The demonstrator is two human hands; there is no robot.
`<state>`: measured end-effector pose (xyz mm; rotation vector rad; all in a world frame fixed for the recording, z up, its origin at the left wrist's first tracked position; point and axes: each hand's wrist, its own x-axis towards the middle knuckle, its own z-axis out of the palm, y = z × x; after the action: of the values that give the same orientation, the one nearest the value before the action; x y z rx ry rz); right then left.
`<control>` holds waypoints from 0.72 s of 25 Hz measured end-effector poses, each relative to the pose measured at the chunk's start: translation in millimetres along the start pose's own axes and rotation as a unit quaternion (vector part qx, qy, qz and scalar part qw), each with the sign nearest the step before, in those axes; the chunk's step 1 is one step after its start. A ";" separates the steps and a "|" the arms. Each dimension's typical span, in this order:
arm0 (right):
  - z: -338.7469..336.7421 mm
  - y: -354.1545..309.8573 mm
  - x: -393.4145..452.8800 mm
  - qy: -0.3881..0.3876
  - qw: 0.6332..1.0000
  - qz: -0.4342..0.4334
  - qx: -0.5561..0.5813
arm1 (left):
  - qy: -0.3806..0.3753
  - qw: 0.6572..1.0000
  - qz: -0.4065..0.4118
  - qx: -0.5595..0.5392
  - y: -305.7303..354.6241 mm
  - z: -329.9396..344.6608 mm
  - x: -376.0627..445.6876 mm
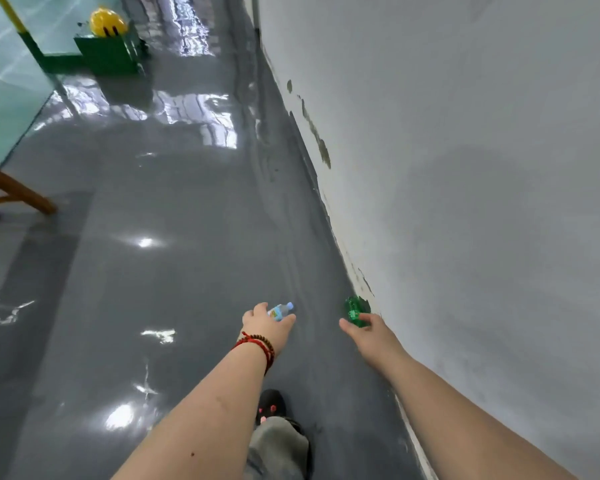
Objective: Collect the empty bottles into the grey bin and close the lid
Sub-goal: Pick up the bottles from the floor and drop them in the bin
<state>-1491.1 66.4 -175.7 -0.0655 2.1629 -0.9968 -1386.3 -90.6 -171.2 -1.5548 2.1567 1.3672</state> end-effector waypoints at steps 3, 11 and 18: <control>-2.8 -30.3 38.0 0.033 0.999 0.001 -0.011 | -0.045 0.998 0.036 0.037 37.3 3.4 50.4; -0.8 -55.4 118.3 0.107 0.992 0.002 -0.067 | -0.029 0.988 0.053 0.142 83.9 8.7 146.3; 4.8 -37.8 212.6 0.074 0.984 0.002 -0.164 | -0.011 0.982 0.014 0.189 80.1 28.8 223.4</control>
<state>-1651.2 -33.4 -280.9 -0.1474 2.4460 -0.6516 -1562.8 -217.0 -271.5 -1.3592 2.2647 0.9035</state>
